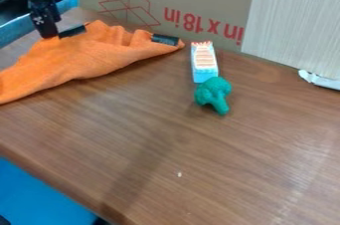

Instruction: Unfold the cloth from top left to bottom right

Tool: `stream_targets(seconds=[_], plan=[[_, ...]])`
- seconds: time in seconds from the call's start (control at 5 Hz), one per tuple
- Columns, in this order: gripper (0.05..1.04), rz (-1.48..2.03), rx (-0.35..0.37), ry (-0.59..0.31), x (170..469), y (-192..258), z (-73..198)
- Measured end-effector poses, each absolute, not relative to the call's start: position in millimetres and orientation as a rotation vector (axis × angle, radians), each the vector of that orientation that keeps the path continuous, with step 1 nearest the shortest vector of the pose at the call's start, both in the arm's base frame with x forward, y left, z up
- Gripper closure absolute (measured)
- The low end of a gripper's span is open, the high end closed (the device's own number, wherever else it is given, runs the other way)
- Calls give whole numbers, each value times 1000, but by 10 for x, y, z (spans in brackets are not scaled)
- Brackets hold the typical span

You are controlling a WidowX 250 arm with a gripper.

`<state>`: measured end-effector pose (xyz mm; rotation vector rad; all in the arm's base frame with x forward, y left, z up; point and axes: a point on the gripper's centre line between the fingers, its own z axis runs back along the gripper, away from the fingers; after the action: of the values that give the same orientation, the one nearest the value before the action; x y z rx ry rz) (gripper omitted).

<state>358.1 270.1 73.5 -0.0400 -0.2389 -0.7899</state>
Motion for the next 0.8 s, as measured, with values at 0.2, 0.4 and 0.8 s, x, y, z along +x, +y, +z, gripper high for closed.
stream_targets(seconds=[0.2, 0.4, 0.8], plan=[[81, -780, -64, -237, 3581, 2655, 744], [81, -770, -44, -250, 3651, 2660, 848], [81, -742, -45, -227, 3865, 2583, 819]])
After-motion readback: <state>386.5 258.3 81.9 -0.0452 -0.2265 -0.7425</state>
